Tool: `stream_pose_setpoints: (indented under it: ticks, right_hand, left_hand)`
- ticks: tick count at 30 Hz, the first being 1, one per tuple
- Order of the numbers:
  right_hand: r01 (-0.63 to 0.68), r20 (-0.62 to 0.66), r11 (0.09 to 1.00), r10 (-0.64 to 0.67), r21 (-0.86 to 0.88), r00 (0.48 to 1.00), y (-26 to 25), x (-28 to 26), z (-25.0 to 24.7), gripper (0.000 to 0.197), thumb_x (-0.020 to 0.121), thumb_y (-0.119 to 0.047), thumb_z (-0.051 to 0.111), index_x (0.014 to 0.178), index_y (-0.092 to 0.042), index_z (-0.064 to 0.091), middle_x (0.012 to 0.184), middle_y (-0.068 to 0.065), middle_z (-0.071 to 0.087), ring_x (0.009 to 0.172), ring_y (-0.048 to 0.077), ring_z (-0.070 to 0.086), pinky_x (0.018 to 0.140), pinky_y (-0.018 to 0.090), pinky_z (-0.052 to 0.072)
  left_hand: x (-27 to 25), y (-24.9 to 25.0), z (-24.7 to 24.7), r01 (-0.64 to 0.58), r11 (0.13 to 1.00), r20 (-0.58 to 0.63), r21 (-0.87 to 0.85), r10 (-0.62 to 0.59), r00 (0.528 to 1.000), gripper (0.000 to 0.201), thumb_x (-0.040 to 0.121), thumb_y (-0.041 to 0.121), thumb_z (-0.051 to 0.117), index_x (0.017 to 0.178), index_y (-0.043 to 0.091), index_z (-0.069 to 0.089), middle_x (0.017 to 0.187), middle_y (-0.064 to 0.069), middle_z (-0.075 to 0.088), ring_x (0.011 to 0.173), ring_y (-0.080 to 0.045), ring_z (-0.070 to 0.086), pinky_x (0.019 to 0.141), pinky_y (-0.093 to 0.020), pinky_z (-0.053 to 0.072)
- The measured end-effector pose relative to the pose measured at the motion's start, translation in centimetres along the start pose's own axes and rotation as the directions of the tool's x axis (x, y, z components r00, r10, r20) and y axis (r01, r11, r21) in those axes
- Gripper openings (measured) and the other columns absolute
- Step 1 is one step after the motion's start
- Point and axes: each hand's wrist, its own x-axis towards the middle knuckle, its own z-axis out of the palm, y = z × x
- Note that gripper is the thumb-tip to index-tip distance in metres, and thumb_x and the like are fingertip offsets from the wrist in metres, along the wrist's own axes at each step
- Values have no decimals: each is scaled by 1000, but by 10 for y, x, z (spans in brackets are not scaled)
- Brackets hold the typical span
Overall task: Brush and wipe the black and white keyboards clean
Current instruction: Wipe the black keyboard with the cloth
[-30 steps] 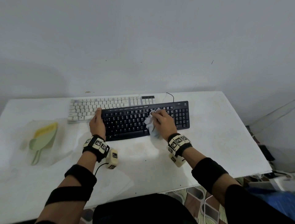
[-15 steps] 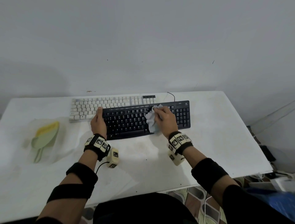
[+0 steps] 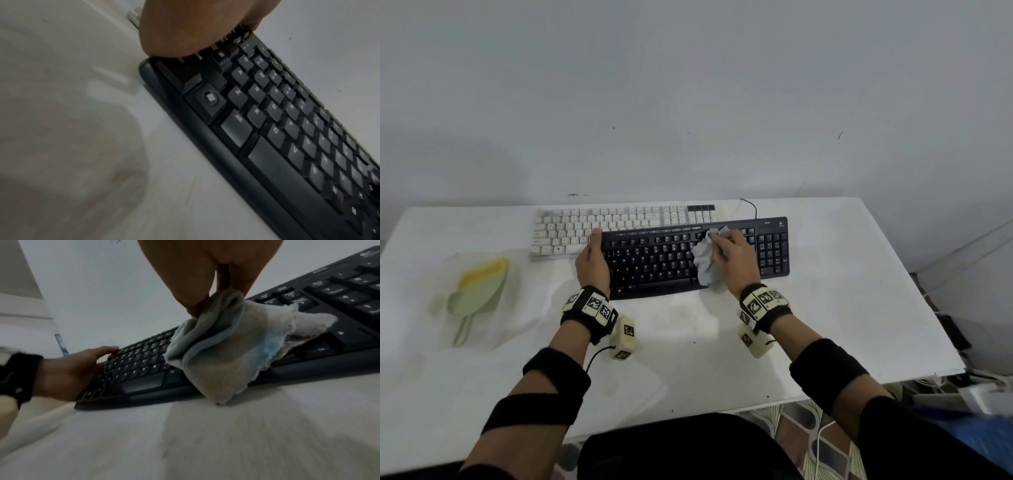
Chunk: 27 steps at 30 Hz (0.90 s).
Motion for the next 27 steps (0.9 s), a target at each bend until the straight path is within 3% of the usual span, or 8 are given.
stream_pose_setpoints:
  ticks: [3,5,7,11,16,20,23,27]
  right_hand:
    - [-30,17,999,31,-22,999,-8,5,7,21,103,-22,56,114,-8,68,104,0,58,83,-3,51,82,22,49]
    - [9,56,999,-6,-46,998,-15,-9,9,26,103,-32,54,101,-7,61,92,0,60,71,-2,51,73,24,50]
    - [70,122,997,-65,-34,990,-14,-26,13,27,103,-33,53,99,-7,60,89,1,61,72,4,54,70,24,51]
    - [225,251,969,-193,-105,948,11,-42,17,23,96,-18,64,114,-9,73,103,5,62,82,21,61,68,33,56]
    - [71,66,996,-68,-51,996,-8,-6,4,28,99,-21,56,120,-9,70,112,4,61,96,13,58,85,28,50]
    - [-78,86,993,70,92,994,-26,5,12,23,102,-21,54,112,-6,68,105,5,61,90,5,57,80,28,43]
    - [132,259,987,-104,-92,960,-20,-18,21,27,100,-14,54,123,-8,68,116,13,58,100,26,56,83,35,47]
    - [242,250,969,-224,-47,942,-2,-35,21,27,98,-17,62,122,-10,71,114,8,62,94,25,63,80,35,56]
  left_hand:
    - [3,0,-1,4,1000,-1,14,-4,1000,84,92,68,59,122,-11,58,135,-34,54,130,-52,46,110,-54,46]
    - [2,1,0,24,999,-8,32,-23,1000,57,95,65,58,98,11,76,113,-22,71,111,-32,66,94,-30,51]
    - [-4,6,2,25,998,-4,50,-25,1000,37,97,64,57,86,31,71,97,-5,72,95,-15,63,84,-21,44]
    - [-1,2,0,-17,999,-25,41,18,1000,76,95,66,57,113,-8,66,111,-32,65,96,-33,65,100,-42,52]
    - [-2,3,0,-34,998,-23,48,35,999,88,93,69,58,120,-14,53,85,-22,67,75,-24,59,99,-50,51]
    - [-2,3,-2,0,999,-16,34,0,1000,99,84,79,59,128,-9,49,136,-31,52,127,-50,50,112,-56,44]
    - [-4,3,-2,6,999,-5,33,-6,1000,99,82,81,60,131,-5,56,139,-25,56,133,-42,50,114,-49,45]
    - [-1,1,-3,-20,1000,11,16,20,1000,96,89,74,59,131,-12,44,140,-33,45,134,-50,41,115,-56,40]
